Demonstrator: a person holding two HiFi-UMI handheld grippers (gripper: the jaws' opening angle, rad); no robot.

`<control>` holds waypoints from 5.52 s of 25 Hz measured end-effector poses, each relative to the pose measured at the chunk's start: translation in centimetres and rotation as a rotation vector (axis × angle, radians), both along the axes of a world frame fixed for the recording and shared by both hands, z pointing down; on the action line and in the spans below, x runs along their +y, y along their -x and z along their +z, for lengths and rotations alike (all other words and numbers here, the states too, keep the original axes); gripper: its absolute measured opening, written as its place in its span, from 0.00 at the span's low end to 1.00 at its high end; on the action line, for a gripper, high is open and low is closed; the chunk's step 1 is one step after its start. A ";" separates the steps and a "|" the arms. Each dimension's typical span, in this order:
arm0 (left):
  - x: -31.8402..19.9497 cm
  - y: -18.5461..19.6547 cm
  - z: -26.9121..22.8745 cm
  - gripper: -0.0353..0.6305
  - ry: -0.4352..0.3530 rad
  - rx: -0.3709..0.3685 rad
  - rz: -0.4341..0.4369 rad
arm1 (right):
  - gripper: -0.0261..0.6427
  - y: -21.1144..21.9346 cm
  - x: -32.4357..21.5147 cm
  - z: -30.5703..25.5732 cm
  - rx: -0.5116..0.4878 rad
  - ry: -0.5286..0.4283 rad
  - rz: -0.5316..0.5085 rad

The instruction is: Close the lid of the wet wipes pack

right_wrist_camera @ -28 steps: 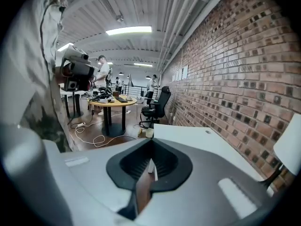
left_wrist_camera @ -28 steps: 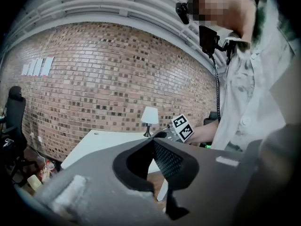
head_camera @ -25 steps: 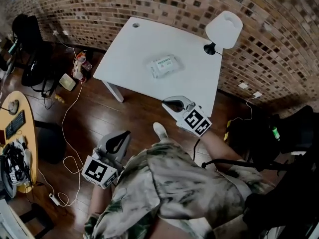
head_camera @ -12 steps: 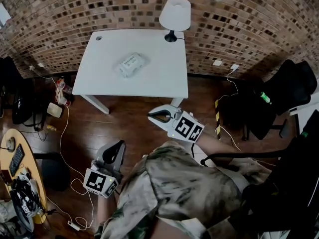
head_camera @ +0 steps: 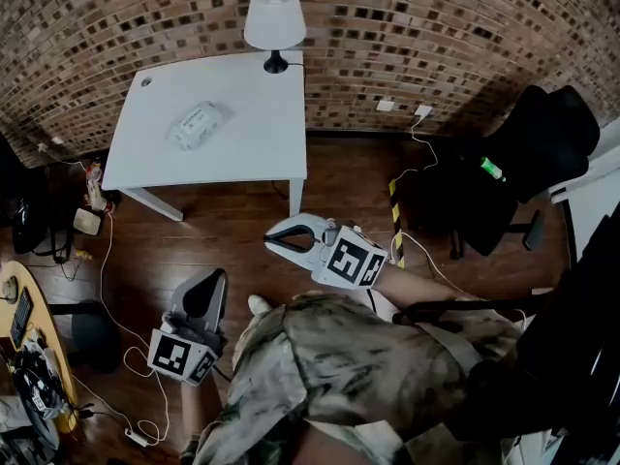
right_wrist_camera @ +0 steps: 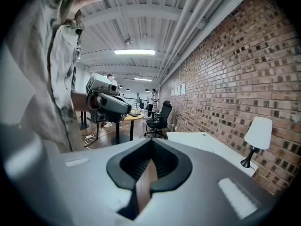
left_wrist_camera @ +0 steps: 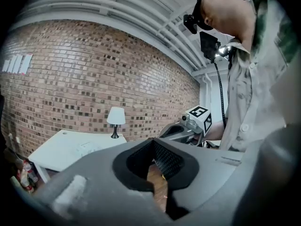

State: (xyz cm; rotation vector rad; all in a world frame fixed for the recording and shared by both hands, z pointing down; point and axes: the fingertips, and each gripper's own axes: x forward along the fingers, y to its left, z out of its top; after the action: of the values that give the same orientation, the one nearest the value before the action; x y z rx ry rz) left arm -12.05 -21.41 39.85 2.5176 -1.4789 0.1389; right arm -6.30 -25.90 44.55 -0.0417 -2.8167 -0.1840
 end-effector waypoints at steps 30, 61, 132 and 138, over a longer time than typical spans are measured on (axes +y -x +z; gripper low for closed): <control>21.7 -10.9 -2.2 0.06 0.008 -0.008 -0.010 | 0.04 -9.9 20.8 -4.2 -0.073 0.032 -0.018; 34.9 -21.5 -3.9 0.06 -0.045 -0.018 0.074 | 0.04 -22.5 36.6 -6.7 -0.059 -0.022 0.050; 39.9 -18.5 -2.8 0.06 0.019 0.011 0.161 | 0.04 -16.7 42.3 -7.1 -0.036 0.017 0.059; 39.4 -18.5 -2.8 0.06 0.024 0.008 0.162 | 0.04 -16.8 41.9 -7.2 -0.034 0.021 0.063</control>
State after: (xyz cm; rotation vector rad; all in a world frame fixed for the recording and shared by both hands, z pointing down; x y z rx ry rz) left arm 6.45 17.98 37.06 2.6135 -1.2612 0.1704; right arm 10.52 15.95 37.36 0.0450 -2.8492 -0.1416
